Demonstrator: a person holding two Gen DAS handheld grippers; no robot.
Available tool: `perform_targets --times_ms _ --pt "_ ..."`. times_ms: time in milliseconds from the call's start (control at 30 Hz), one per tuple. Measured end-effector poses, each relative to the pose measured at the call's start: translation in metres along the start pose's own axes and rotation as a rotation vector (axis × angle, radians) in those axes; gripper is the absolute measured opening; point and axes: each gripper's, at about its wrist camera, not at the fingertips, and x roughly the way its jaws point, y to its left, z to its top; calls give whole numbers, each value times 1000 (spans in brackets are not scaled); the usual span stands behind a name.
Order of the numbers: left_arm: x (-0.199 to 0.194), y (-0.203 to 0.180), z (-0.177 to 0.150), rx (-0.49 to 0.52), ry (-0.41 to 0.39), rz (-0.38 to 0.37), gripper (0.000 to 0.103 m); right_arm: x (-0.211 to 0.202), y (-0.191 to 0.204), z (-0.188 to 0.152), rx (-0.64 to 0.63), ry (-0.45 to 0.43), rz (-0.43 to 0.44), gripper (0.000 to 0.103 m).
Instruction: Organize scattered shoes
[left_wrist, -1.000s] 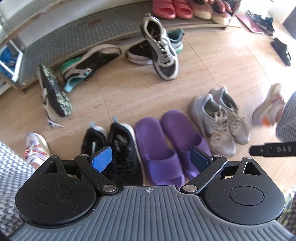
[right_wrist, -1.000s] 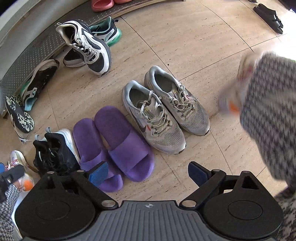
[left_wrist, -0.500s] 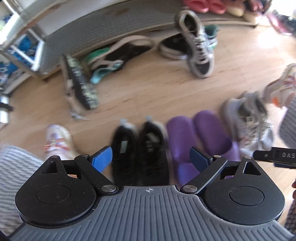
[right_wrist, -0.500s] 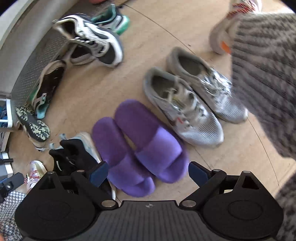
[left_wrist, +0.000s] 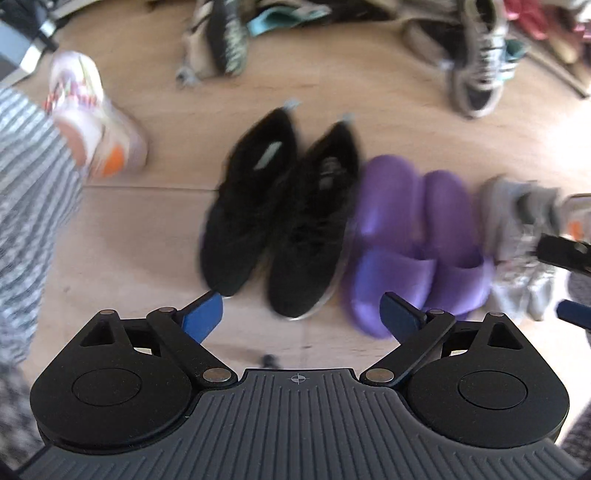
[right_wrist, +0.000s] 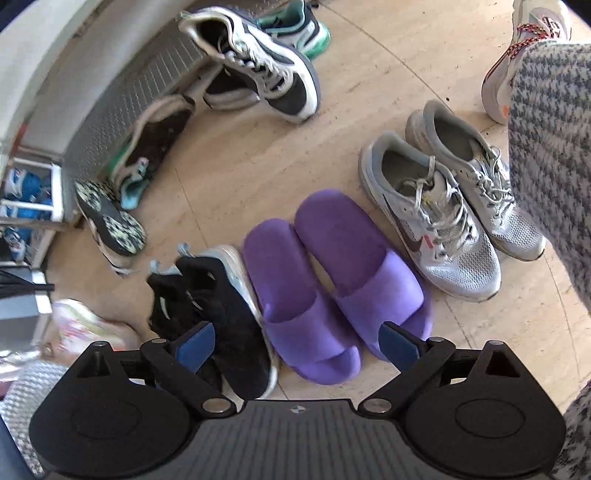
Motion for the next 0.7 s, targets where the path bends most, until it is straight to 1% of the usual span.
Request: perform_targets --times_ms 67,200,233,333,433,467,500,533,567,600,667,700 --pt "6 9 3 -1 -10 -1 96 7 10 0 -20 14 -37 96" --pt "23 27 4 -7 45 -35 96 22 29 3 -67 35 -100 96" --pt "24 35 3 -12 54 -57 96 25 38 5 -82 33 -109 96" --pt "23 52 3 -20 37 -81 96 30 65 10 -139 21 -132 96" --pt "24 73 4 -66 33 -82 96 36 88 6 -208 10 -142 96" --pt "27 81 2 -98 40 -81 96 38 95 3 -231 7 -142 96" --pt "28 85 2 -119 46 -82 96 40 97 0 -255 -2 -133 96" --pt "31 94 -1 -174 60 -92 96 41 98 -5 -278 -14 -120 96" --pt "33 96 -1 -198 67 -100 96 42 98 -9 -302 -26 -106 96" --pt "34 98 -1 -214 71 -103 96 42 97 -15 -326 -46 -95 96" --pt "31 97 -1 -263 68 -117 96 43 87 -25 -369 -77 -103 96" --pt "29 95 0 -254 60 -119 96 40 81 -25 -368 -88 -103 95"
